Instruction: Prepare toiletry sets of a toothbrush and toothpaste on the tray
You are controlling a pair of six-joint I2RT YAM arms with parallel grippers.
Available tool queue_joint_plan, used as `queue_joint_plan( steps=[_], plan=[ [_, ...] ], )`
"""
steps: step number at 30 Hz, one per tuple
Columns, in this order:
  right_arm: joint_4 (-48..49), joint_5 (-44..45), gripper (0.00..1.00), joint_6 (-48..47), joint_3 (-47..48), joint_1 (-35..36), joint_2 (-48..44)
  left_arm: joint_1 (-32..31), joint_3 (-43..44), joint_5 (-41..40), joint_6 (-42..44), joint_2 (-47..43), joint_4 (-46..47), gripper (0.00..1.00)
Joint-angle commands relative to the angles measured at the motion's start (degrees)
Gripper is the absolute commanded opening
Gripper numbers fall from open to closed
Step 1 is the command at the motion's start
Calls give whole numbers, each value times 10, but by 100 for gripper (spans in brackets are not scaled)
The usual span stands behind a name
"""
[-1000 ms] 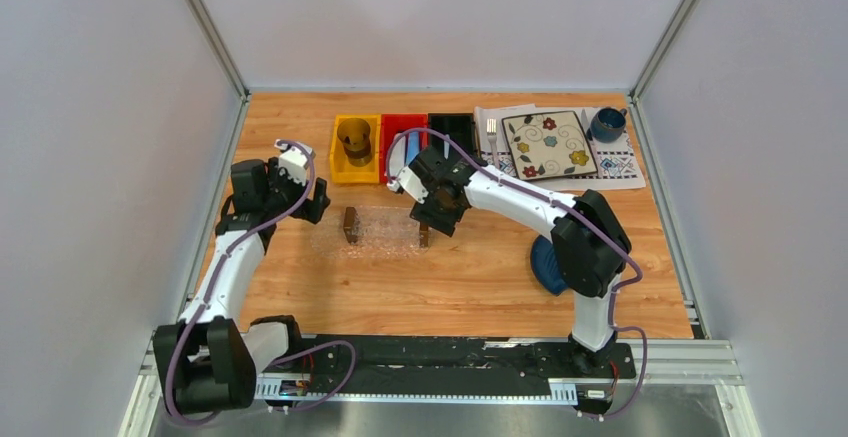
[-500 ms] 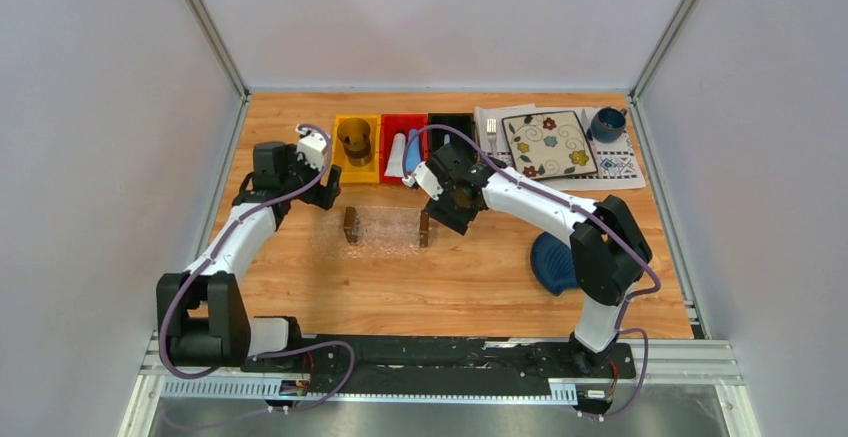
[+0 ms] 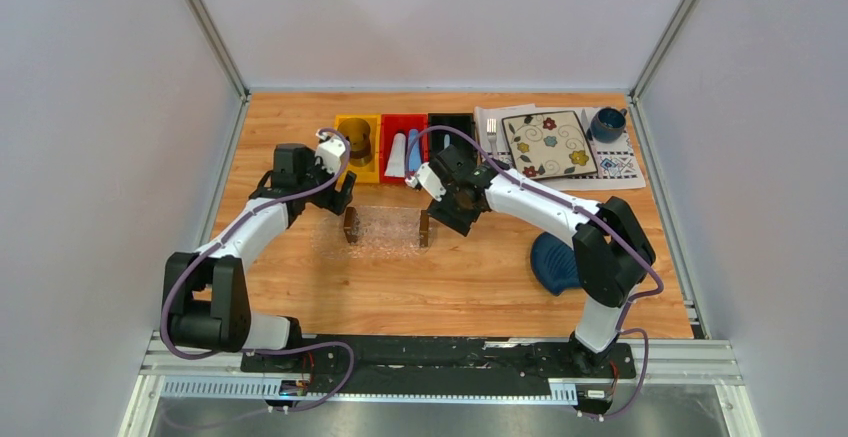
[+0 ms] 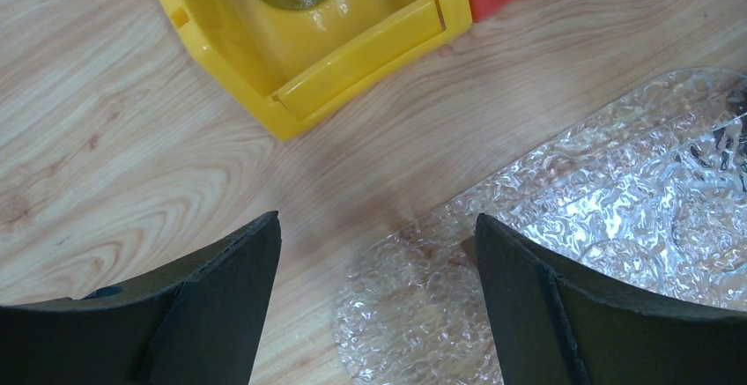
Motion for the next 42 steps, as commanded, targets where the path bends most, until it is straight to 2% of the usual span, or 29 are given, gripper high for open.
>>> queue_joint_plan(
  steps=[1,25,37,42],
  plan=[
    [21,2,67,7,-5,-5,-26,-6,17,-8,-4,4,17,88],
    [26,2,67,7,-10,-7,-26,-10,-43,-11,10,-43,16,87],
    [24,6,68,8,-14,-7,-32,-10,10,-62,-2,-44,24,88],
    [33,18,69,17,-11,-19,-42,-10,70,-91,-17,-47,10,89]
  ],
)
